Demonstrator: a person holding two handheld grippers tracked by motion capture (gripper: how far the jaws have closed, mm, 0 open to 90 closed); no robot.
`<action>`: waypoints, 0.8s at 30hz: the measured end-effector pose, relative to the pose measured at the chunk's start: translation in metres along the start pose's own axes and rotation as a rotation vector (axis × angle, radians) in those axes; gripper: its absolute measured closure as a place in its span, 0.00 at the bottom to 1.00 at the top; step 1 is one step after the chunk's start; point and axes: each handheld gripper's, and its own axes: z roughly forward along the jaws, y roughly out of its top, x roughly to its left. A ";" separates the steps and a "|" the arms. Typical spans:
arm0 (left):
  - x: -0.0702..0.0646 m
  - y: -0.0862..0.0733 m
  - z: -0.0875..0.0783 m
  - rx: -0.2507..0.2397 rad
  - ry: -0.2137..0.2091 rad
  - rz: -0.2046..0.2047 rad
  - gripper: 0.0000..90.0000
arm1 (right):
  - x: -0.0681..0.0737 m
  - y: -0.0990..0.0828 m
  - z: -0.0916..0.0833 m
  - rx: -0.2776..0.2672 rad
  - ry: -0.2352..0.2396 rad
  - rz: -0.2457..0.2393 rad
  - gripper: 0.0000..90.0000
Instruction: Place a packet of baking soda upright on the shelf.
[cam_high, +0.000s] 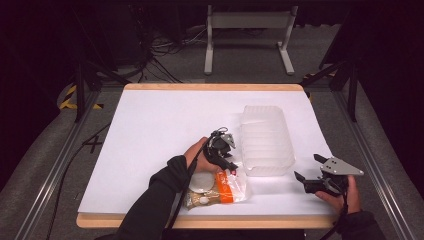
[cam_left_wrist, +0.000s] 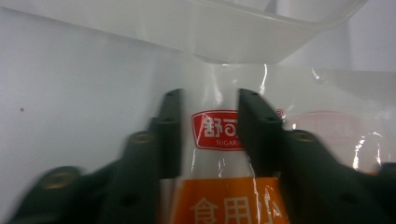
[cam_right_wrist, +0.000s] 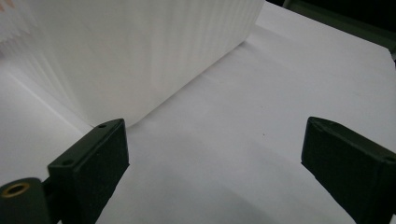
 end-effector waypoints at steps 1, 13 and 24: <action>0.000 -0.001 -0.002 -0.006 -0.002 -0.006 0.86 | 0.000 0.000 0.000 0.002 -0.001 -0.002 0.09; -0.009 -0.024 -0.050 -0.211 0.146 -0.039 1.00 | 0.001 0.001 0.001 0.012 -0.007 -0.003 0.09; -0.027 -0.071 -0.123 -0.581 0.376 -0.136 1.00 | 0.001 0.001 0.001 0.015 -0.011 0.000 0.09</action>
